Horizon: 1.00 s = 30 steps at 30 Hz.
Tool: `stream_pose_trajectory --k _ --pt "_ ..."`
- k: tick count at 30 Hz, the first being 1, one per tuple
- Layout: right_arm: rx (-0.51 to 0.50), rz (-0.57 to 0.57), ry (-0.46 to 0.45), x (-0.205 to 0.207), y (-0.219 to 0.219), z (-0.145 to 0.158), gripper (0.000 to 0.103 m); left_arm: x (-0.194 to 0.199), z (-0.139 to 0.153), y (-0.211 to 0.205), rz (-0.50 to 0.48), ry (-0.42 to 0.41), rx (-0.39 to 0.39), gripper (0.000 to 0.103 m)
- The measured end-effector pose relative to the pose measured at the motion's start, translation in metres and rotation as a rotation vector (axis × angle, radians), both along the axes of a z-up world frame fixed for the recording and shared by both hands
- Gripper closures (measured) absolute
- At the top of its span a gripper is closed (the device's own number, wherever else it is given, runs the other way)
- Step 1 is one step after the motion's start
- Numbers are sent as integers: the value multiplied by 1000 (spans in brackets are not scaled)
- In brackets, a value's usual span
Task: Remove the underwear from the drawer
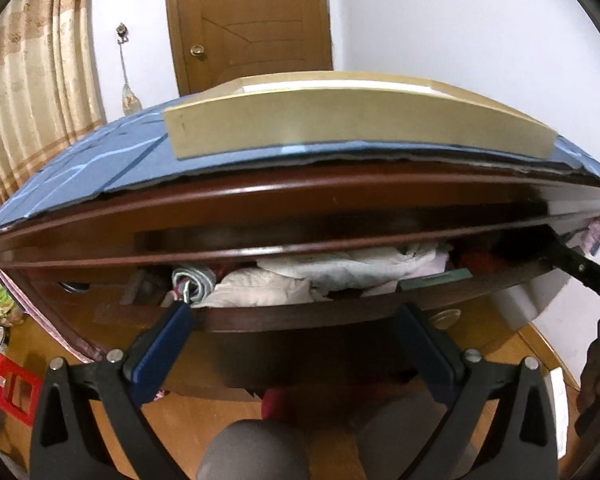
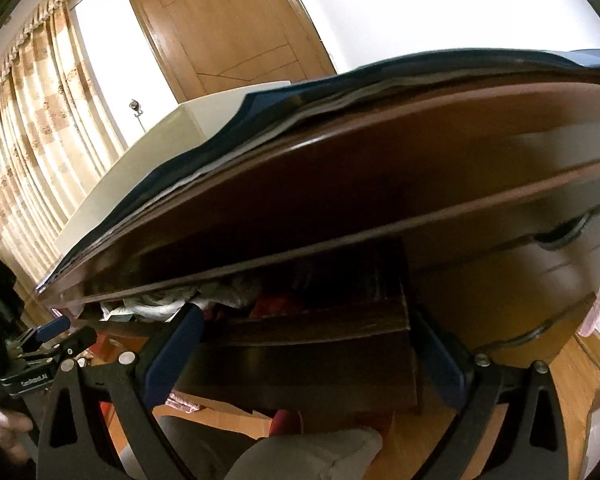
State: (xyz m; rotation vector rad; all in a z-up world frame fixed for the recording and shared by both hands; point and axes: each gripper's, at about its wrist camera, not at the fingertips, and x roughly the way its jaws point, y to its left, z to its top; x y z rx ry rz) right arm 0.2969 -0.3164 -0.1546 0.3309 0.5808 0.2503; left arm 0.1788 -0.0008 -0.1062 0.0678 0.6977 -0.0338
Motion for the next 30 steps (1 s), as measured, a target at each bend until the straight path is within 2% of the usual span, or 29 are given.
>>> stream_pose_trajectory --k 4,8,15,30 --pt "-1 -16 14 -17 4 4 1 -15 6 0 -18 -13 26 1" --pt "0 -26 14 -38 10 6 1 -24 15 5 -11 -34 9 1" --pt "-1 -46 19 -66 10 7 1 -26 9 8 4 10 31 1" --pt "-4 -36 49 -80 7 11 1 -48 -1 28 18 67 56 0"
